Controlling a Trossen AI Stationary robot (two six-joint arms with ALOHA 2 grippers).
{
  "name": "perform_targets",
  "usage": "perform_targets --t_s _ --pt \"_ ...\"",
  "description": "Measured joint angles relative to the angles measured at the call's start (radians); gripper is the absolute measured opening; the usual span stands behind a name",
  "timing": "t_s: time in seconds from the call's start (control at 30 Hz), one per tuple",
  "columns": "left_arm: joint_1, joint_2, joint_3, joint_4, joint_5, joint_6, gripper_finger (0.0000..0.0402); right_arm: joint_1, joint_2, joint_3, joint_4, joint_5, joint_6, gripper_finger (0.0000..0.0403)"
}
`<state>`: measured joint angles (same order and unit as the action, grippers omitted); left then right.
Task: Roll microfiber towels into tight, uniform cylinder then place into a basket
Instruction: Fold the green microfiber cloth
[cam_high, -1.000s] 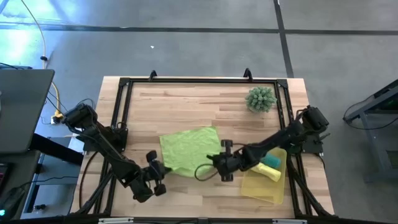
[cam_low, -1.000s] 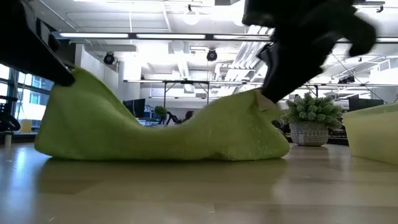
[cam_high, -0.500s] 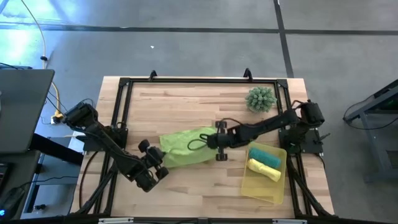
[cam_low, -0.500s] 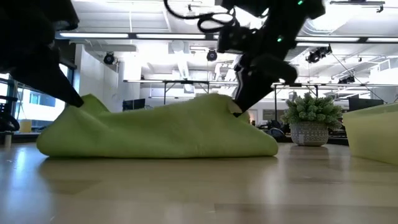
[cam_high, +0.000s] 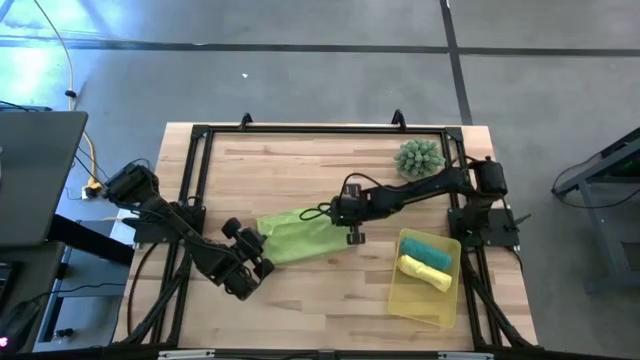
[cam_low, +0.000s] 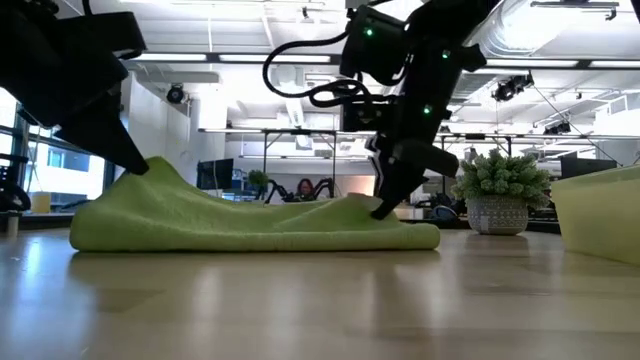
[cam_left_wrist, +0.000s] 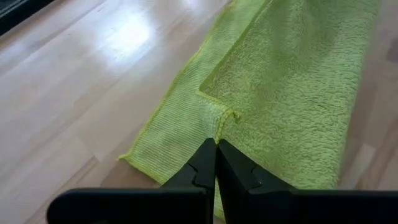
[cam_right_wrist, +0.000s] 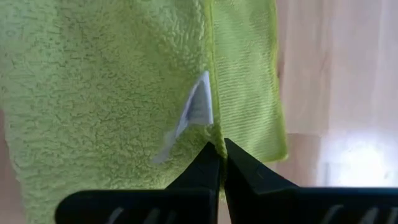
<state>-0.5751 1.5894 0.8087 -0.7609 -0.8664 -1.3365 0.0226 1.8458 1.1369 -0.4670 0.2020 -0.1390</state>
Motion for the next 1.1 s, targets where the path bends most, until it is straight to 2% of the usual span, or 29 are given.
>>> perform_targets --t_s 0.33,0.6,1.1 --pt "0.052 0.000 -0.001 -0.054 -0.005 0.001 0.0000 -0.051 -0.001 0.048 0.002 -0.003 -0.102 0.0000" --pt "0.076 0.000 -0.005 -0.081 -0.012 0.003 0.0000 -0.081 0.021 0.049 0.004 -0.050 -0.107 0.0000" --pt "0.118 0.001 -0.042 -0.081 -0.038 -0.014 0.0000 -0.093 0.054 0.057 -0.004 -0.038 -0.177 0.0005"
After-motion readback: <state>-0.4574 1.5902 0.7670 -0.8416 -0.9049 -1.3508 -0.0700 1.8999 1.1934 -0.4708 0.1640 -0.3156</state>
